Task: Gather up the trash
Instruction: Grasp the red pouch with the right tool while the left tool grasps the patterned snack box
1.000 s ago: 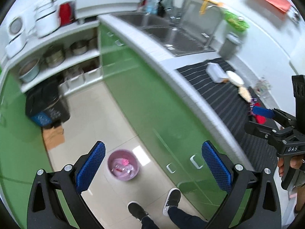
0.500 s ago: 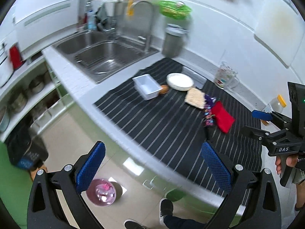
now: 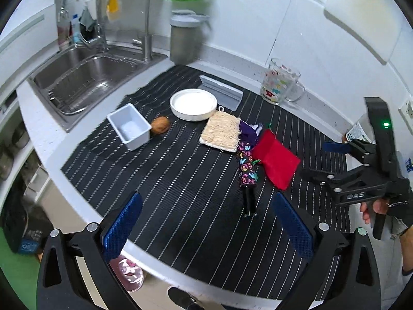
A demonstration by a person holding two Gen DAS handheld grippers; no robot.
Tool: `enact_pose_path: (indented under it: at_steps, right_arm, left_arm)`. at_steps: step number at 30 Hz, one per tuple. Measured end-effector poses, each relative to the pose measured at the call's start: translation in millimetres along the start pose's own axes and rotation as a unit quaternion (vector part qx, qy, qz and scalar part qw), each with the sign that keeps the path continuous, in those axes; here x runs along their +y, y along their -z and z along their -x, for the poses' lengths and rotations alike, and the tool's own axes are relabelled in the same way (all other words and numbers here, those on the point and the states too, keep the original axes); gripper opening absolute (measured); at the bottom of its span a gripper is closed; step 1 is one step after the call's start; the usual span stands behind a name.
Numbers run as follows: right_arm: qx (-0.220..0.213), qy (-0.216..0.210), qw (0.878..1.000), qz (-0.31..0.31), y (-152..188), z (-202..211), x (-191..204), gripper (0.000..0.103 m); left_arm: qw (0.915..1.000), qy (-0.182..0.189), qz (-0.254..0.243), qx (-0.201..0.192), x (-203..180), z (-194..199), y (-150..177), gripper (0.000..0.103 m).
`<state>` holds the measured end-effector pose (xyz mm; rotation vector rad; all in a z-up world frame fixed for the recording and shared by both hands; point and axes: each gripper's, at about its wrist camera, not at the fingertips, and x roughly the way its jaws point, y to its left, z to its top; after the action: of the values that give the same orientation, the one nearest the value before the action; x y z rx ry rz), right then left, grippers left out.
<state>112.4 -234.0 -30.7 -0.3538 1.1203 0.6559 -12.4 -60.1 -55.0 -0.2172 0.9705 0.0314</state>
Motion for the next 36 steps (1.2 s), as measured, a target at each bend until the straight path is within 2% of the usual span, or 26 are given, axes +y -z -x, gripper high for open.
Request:
enact_pose_path:
  at_steps: [11,18,19,20,22,24,26,27,29,32,36]
  right_arm:
    - [0.060,-0.008,0.998,0.005,-16,-69,-15,0.100]
    - [0.071,-0.004,0.997,0.010,-19,-83,-12,0.100]
    - [0.070,0.000,0.998,0.011,-20,-83,-12,0.096]
    - [0.064,0.013,0.998,0.019,-20,-81,-10,0.082]
    - [0.062,0.023,0.997,0.026,-22,-80,-10,0.072]
    - [0.061,0.020,0.998,0.024,-24,-78,-11,0.061]
    - [0.060,0.014,0.998,0.021,-27,-75,-13,0.042]
    - [0.059,0.010,0.998,0.019,-26,-74,-14,0.038]
    - [0.057,0.004,0.998,0.020,-25,-70,-13,0.020]
    - [0.054,-0.004,0.998,0.016,-24,-66,-15,0.012]
    - [0.039,-0.012,0.999,0.010,-22,-53,-19,0.009]
  left_arm:
    - [0.9994,-0.001,0.015,0.030,2,-39,-9,0.097]
    - [0.9990,0.004,0.020,0.040,2,-53,-11,0.097]
    - [0.9989,0.005,0.021,0.041,2,-55,-12,0.097]
    - [0.9989,0.005,0.020,0.041,1,-56,-12,0.097]
    - [0.9989,0.007,0.019,0.041,0,-57,-13,0.097]
    - [0.9990,0.009,0.019,0.040,-2,-58,-14,0.097]
    - [0.9990,0.009,0.017,0.040,-4,-58,-15,0.097]
    - [0.9990,0.010,0.016,0.040,-5,-58,-16,0.097]
    - [0.9990,0.012,0.013,0.040,-8,-59,-17,0.097]
    - [0.9990,0.014,0.010,0.040,-13,-61,-19,0.097]
    - [0.9990,0.017,0.002,0.040,-22,-63,-23,0.097]
